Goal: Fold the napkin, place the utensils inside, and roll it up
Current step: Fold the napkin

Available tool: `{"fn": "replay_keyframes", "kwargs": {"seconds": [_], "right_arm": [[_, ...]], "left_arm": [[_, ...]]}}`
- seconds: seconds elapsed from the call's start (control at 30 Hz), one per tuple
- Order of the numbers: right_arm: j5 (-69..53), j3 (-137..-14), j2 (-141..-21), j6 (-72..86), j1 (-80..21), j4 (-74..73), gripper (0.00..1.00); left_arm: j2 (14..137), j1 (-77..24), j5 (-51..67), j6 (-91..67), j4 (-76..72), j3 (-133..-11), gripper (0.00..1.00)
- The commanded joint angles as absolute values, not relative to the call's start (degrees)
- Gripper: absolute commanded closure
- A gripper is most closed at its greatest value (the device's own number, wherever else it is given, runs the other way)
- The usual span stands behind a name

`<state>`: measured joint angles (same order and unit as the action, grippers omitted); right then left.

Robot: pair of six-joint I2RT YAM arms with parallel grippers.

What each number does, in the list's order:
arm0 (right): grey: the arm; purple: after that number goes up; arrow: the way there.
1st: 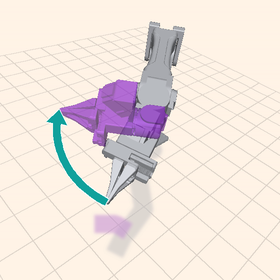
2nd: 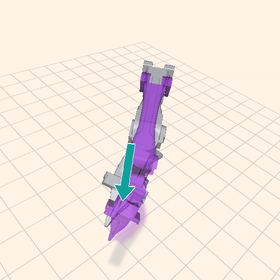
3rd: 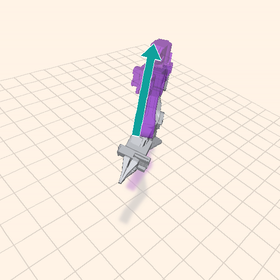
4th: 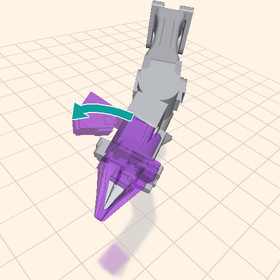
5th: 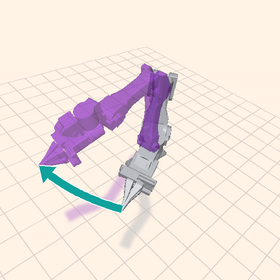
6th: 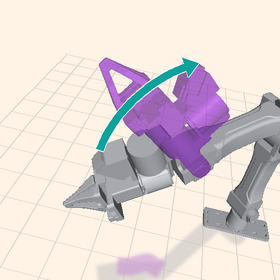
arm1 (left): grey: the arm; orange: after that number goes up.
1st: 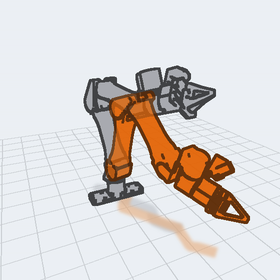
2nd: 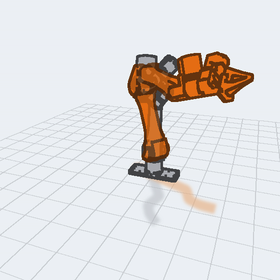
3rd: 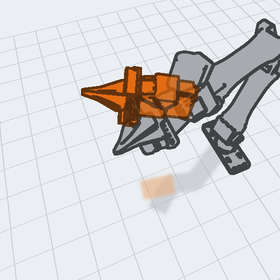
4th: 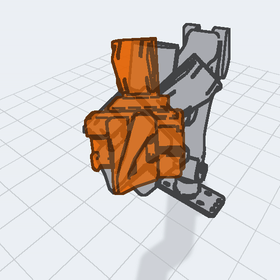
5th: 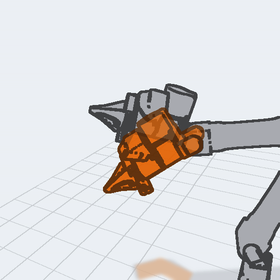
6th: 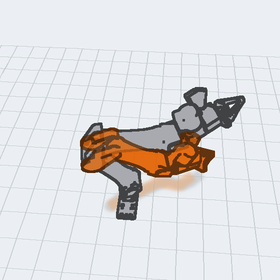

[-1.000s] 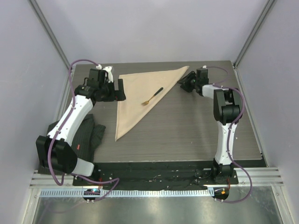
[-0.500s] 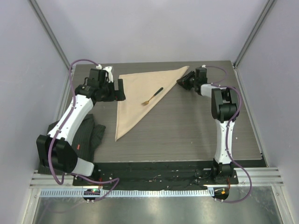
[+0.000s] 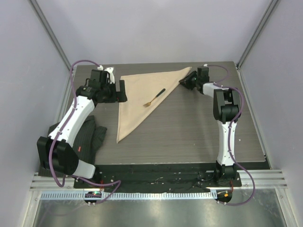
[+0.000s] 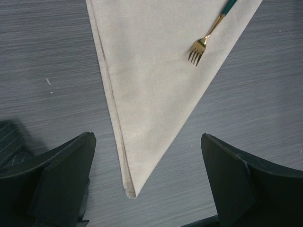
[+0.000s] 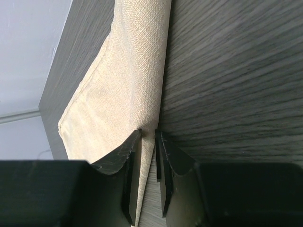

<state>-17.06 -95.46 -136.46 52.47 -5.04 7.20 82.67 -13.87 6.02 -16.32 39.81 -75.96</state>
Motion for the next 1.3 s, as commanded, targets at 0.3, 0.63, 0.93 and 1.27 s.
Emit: {"fn": "replay_keyframes", "kwargs": {"seconds": [0.3,0.63,0.93,1.27], "right_arm": [[-12.6,-100.0,-140.5,44.7,-6.2,-5.3,0.84],[-14.3,-93.0,-134.1,45.3,-6.2,3.1,0.99],[-5.7,-78.0,-121.0,44.6,-6.2,4.1,0.99],[2.3,-55.0,-104.8,44.6,-4.5,4.9,0.99]], "left_arm": [[82.3,-14.0,5.5,-15.8,40.1,-78.7,0.0],[81.9,-14.0,5.5,-15.6,40.1,-78.7,0.0],[80.9,-14.0,6.8,-16.1,39.9,-78.6,0.0],[78.8,-14.1,9.2,-17.0,38.7,-78.1,0.0]]}}
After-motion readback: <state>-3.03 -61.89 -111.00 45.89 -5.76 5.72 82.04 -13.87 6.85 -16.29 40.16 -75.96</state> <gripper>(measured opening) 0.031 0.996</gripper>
